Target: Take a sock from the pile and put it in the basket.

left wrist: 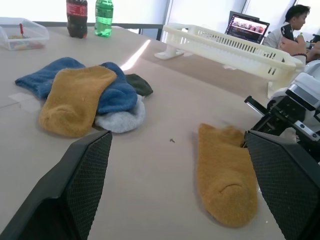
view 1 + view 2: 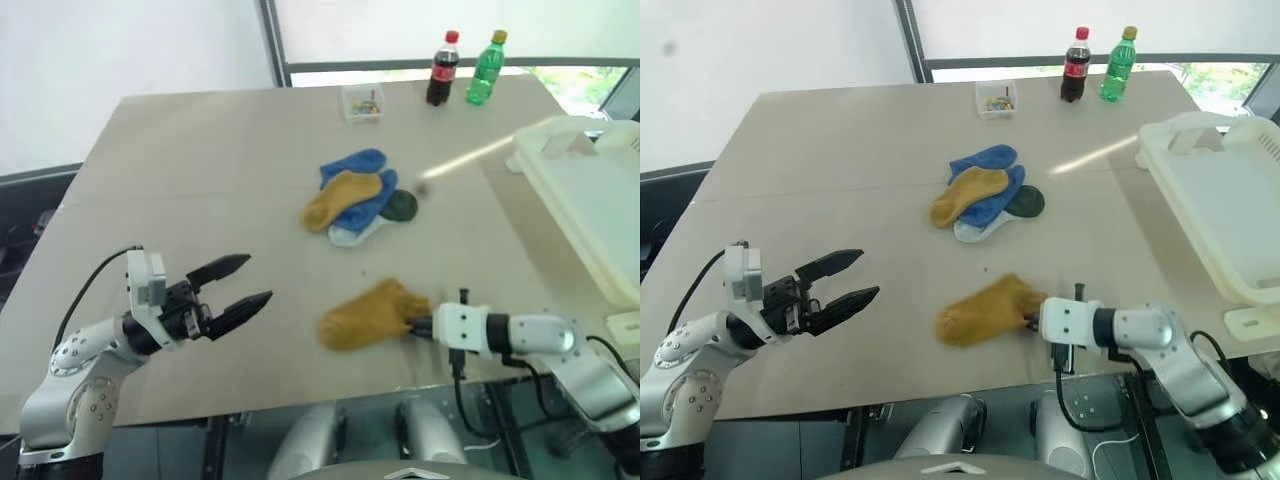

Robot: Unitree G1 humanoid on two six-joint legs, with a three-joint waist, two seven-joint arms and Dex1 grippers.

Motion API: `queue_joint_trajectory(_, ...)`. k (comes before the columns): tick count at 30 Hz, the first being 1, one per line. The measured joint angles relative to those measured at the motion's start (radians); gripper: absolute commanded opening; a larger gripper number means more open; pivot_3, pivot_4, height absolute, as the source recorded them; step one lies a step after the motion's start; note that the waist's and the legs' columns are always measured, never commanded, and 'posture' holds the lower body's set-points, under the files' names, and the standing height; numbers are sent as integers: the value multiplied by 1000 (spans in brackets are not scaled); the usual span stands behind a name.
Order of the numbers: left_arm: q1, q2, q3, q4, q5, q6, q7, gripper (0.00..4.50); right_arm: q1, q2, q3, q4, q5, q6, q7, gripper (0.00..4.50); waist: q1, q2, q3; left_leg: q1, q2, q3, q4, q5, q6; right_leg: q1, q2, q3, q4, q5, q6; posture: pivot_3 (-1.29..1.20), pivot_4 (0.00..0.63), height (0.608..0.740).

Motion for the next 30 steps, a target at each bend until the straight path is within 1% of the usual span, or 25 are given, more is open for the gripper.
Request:
queue_joint_trajectory(1, -5, 7, -4, 2, 0, 2, -6, 4500, 21, -11, 0, -46, -13, 48, -12, 39, 4, 0, 0, 0, 0, 0, 0, 0, 0, 0, 0, 0, 0, 0, 0, 0, 150, 740)
queue_joint_trajectory(5, -25, 25, -20, 12, 0, 10, -18, 4500, 55, -9, -4, -122, -24, 162, -55, 39, 8, -1, -1, 0, 0, 0, 0, -1, 0, 0, 0, -1, 0, 0, 0, 0, 150, 740)
queue_joint_trajectory(8, -44, 30, -36, 23, 0, 18, -34, 4500, 66, 42, -10, -128, -18, 211, -101, 905, 8, -4, -2, 1, 0, -1, 1, -1, -1, 1, 0, -2, 0, 0, 0, 0, 150, 740)
queue_joint_trajectory(12, -77, 42, -64, 37, 6, 23, -54, 4500, 61, 62, -24, -120, -19, 221, -144, 2746, 5, -4, -2, 1, 0, 0, 1, -1, -1, 1, 0, -1, 0, 0, 0, 0, 150, 740)
queue_joint_trajectory(15, -97, 44, -97, 45, 19, 28, -68, 4500, 81, 69, -55, -122, 27, 232, -144, 2746, 7, -4, -2, 1, 0, -1, 1, -1, 0, 1, 0, -2, -1, 0, 0, 0, 150, 740)
queue_joint_trajectory(19, -103, 48, -160, 55, 62, 35, -75, 4500, 161, 19, -121, -158, 184, 259, -44, 2746, 7, -3, -2, -1, 0, -1, 1, -1, 0, 1, -1, -2, -3, 0, 0, 0, 150, 740)
queue_joint_trajectory(21, -103, 46, -199, 56, 95, 30, -73, 4500, 186, 18, -190, -183, 284, 290, -15, 2746, 6, -4, -2, -1, 0, 0, 1, -2, 2, 1, -1, -1, -4, 0, 0, 0, 150, 740)
queue_joint_trajectory(23, -105, 35, -249, 57, 151, 0, -69, 4500, 176, 38, -261, -194, 365, 325, -24, 2746, 5, -4, -2, 0, 0, 0, 0, -2, 3, 2, -1, -1, -3, 0, 0, 0, 150, 740)
queue_joint_trajectory(25, -104, 23, -294, 58, 200, -32, -65, 4500, 131, 58, -286, -183, 382, 348, -58, 2746, 6, -4, -2, 0, 0, 0, 1, -2, 3, 2, -1, -1, -3, 0, 0, 0, 150, 740)
queue_joint_trajectory(27, -108, 10, -331, 73, 249, -73, -60, 4500, 57, 84, -275, -117, 345, 349, -121, 2746, 7, -4, -2, 1, 1, 0, 1, -2, 2, 2, -1, -2, -3, 0, 0, 0, 150, 740)
queue_joint_trajectory(28, -114, 2, -354, 79, 278, -92, -51, 4500, 12, 96, -249, -53, 307, 345, -156, 2746, 7, -4, -2, 1, 1, 0, 1, -2, 2, 2, -1, -2, -3, 0, 0, 0, 150, 740)
queue_joint_trajectory(29, -115, 1, -354, 80, 278, -93, -51, 4500, 11, 97, -248, -51, 305, 345, -157, 2746, 7, -4, -2, 1, 1, 0, 1, -2, 2, 2, -1, -2, -3, 0, 0, 0, 150, 740)
queue_joint_trajectory(30, -126, -7, -378, 93, 316, -111, -36, 4500, -25, 110, -202, 20, 266, 338, -179, 2746, 9, -4, -2, 0, 0, 0, 1, 0, -1, 2, -1, -2, -3, 0, 0, 0, 150, 740)
